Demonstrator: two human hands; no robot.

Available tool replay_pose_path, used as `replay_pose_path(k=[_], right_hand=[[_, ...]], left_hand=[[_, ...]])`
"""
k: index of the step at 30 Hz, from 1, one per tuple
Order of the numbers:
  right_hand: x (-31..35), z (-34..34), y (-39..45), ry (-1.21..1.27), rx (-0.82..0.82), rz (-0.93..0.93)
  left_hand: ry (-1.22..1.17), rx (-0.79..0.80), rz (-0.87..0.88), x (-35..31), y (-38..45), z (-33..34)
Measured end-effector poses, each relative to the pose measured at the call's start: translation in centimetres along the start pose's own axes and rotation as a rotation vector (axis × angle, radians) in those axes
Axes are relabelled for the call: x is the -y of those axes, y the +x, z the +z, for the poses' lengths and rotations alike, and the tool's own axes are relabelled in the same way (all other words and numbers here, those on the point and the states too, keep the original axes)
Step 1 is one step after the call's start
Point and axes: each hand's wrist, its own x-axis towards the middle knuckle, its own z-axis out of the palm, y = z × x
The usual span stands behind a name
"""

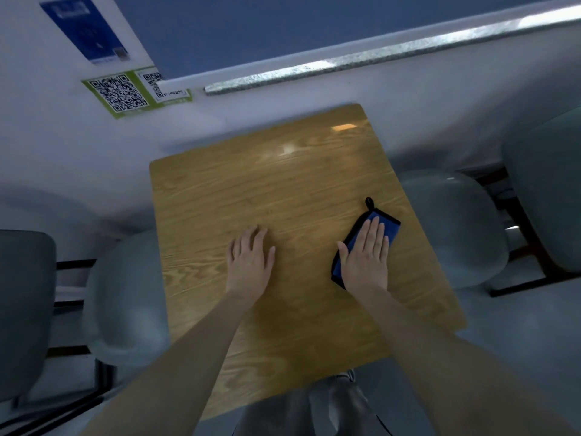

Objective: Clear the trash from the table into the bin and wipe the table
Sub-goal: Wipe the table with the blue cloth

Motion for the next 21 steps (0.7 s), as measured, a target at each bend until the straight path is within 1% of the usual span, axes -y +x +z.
replay_pose_path(k=[5,9,12,17,21], right_hand=[[3.3,-0.6,3.9,-0.001,-0.015,-0.001],[6.6,-1.2,6.8,-0.002,-0.02,-0.008],[8.8,-1.4,8.6,-0.008,-0.025,-0.018],[11.8,-1.9,11.1,-0.002,-0.041,-0.062],[14.5,-2.0,12.9,0.004,-0.037,-0.132]], left_hand=[[0.029,-0.002,0.019,2.4,3.3,-1.5],[0.065,0.017,0.083,4.3,6.0,-2.5],[0.052,-0.005,0.116,5.6,7.9,-3.3],[-0.001,-0.01,0.101,8.0,9.6,-3.9],[-0.026,-0.014,0.082,10.1,10.4,-3.7]])
